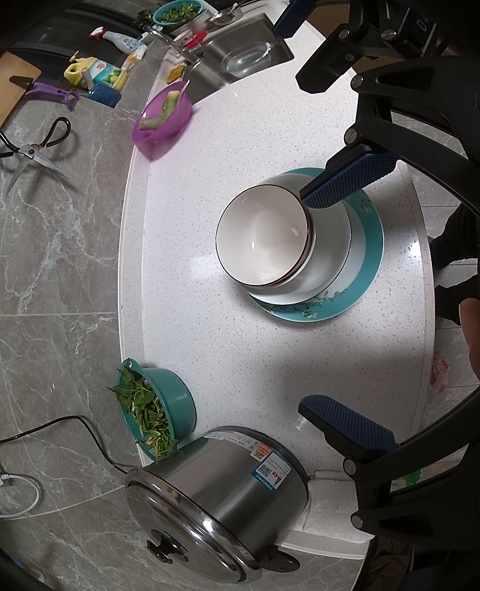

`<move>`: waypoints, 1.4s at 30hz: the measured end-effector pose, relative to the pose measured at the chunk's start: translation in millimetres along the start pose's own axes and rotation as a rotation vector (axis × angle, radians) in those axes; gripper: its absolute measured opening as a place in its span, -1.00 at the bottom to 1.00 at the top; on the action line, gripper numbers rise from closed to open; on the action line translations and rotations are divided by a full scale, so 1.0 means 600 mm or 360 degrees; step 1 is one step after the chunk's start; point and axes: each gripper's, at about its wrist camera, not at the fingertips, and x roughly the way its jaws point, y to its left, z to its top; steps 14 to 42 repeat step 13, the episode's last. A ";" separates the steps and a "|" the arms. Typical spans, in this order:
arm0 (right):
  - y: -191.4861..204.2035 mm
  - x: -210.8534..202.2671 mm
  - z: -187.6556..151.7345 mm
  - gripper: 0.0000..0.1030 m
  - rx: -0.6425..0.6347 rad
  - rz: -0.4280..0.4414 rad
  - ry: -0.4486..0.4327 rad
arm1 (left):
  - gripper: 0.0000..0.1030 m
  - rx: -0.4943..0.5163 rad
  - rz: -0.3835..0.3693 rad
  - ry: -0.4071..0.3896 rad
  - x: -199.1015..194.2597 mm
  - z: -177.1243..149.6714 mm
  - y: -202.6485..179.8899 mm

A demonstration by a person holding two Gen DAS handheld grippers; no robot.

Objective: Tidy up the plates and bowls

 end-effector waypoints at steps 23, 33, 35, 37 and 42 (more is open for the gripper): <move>-0.006 0.011 0.002 1.00 -0.0007 0.0013 0.0014 | 0.99 -0.0008 0.0007 -0.0028 0.001 0.006 0.000; -0.006 0.011 0.002 1.00 -0.0007 0.0013 0.0014 | 0.99 -0.0008 0.0007 -0.0028 0.001 0.006 0.000; -0.006 0.011 0.002 1.00 -0.0007 0.0013 0.0014 | 0.99 -0.0008 0.0007 -0.0028 0.001 0.006 0.000; -0.006 0.011 0.002 1.00 -0.0007 0.0013 0.0014 | 0.99 -0.0008 0.0007 -0.0028 0.001 0.006 0.000; -0.006 0.011 0.002 1.00 -0.0007 0.0013 0.0014 | 0.99 -0.0008 0.0007 -0.0028 0.001 0.006 0.000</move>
